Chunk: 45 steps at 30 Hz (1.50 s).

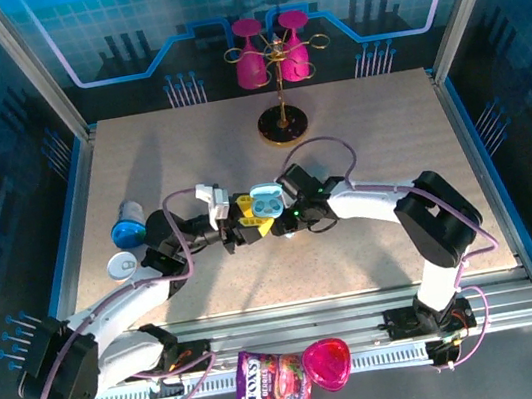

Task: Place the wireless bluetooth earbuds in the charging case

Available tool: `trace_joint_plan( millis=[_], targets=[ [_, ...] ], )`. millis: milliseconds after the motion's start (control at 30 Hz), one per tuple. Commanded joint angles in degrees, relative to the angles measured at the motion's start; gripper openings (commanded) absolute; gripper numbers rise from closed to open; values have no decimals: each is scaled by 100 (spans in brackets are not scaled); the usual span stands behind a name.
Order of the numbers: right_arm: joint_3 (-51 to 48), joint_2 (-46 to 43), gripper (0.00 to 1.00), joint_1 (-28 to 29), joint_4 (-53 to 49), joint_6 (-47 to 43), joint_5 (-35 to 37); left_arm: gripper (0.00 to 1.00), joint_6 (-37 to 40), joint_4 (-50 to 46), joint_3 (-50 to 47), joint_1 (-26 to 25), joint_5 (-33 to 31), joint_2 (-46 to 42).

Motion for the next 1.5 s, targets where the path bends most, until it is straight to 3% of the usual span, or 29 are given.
trace_joint_plan(
  millis=[0, 300, 533, 1467],
  targets=[
    [611, 120, 44, 279, -1388, -1088, 968, 30, -57, 223, -63, 21, 22, -244],
    [1740, 905, 31, 715, -2839, -1716, 1980, 30, -81, 94, -59, 28, 69, -506],
    [2274, 1407, 27, 932, -3267, -1715, 2209, 31, 3, 19, -82, 21, 74, -485],
    [2661, 1944, 26, 1051, -3407, -1794, 2221, 31, 91, -36, -125, 24, 65, -402]
  ],
)
